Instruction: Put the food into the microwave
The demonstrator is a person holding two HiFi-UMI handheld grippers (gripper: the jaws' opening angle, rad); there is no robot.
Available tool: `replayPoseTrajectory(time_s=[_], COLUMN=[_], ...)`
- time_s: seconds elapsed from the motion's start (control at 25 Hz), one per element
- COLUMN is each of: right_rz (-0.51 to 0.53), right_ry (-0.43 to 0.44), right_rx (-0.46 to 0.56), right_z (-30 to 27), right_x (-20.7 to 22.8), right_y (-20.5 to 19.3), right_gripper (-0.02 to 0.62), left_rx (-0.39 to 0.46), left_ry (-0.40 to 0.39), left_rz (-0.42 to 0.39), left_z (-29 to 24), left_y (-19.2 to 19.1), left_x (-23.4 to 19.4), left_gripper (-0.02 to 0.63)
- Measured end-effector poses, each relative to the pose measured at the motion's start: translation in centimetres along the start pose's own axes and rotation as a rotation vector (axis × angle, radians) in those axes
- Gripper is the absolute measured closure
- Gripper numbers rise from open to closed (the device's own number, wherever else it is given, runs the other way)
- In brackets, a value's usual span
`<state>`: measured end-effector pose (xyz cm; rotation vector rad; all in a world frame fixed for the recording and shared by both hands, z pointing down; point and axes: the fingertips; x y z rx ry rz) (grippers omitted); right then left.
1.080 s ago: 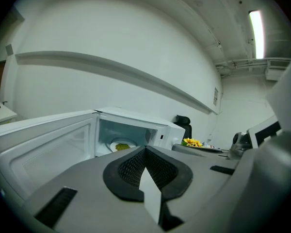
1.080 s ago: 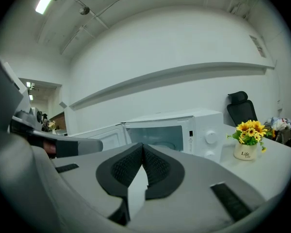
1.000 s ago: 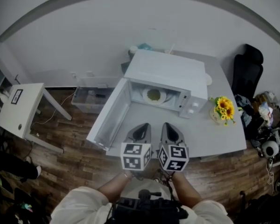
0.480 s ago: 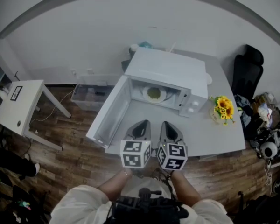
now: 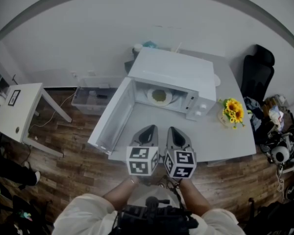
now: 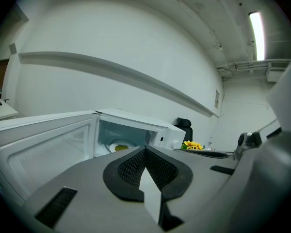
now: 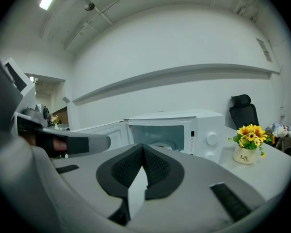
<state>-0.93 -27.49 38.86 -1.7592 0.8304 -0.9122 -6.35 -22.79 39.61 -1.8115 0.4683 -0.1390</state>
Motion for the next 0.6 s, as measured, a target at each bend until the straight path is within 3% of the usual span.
replayPoseTrajectory(time_s=[0.6], right_rz=[-0.007], right_ry=[-0.020], right_rx=[0.002], right_z=[0.82], right_x=[0.37], right_y=[-0.19], right_gripper=[0.583], left_rx=[-0.006], left_ry=[-0.009], left_rz=[-0.008], left_z=[0.39], left_y=[-0.24], left_x=[0.32], left_gripper=[0.595])
Point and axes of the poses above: the fingertips, and each gripper's own axes: z backward along the fingers, x to its right, y out of its top, and after that the axes turned 6 degrees about -z, right-handed
